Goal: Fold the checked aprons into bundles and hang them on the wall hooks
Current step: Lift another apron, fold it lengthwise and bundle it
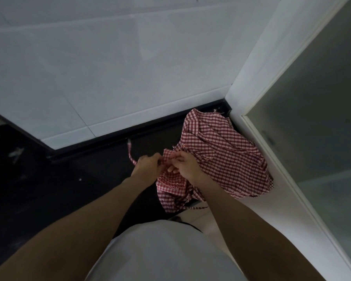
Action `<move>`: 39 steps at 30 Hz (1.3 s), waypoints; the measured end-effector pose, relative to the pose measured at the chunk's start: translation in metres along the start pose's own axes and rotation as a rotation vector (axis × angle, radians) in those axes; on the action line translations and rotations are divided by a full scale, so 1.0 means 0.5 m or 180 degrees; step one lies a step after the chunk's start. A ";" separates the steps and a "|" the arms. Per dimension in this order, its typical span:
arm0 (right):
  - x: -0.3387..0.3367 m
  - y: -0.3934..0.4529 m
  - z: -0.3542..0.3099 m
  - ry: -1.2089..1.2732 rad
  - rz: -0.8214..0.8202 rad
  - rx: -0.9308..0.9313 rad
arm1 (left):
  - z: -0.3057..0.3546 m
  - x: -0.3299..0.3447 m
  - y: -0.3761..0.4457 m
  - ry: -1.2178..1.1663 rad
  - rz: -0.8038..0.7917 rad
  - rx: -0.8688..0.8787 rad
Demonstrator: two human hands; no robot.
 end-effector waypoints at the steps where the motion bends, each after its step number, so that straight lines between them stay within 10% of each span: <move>1: -0.003 -0.002 0.001 0.0029 0.0034 0.0003 | -0.004 -0.002 0.001 -0.0102 -0.0030 -0.0133; 15: -0.073 -0.006 0.022 0.0199 0.1076 -0.0305 | -0.023 -0.029 -0.017 -0.0038 -0.0236 -0.0820; 28: -0.037 -0.014 0.020 -0.0385 0.0794 -0.0332 | 0.100 -0.001 -0.029 -0.2419 -0.0338 -0.0581; 39: -0.093 -0.061 -0.006 -0.1277 0.0599 -0.0650 | 0.069 0.005 -0.027 -0.1630 -0.0344 -0.0379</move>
Point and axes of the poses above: each hand's wrist, its own y-axis towards the middle knuckle, its own x-axis out of the palm, z = x × y, the point moved 4 cm from there along y, towards the middle knuckle, and after that the axes turned 2 degrees about z, right-handed, at the moved point
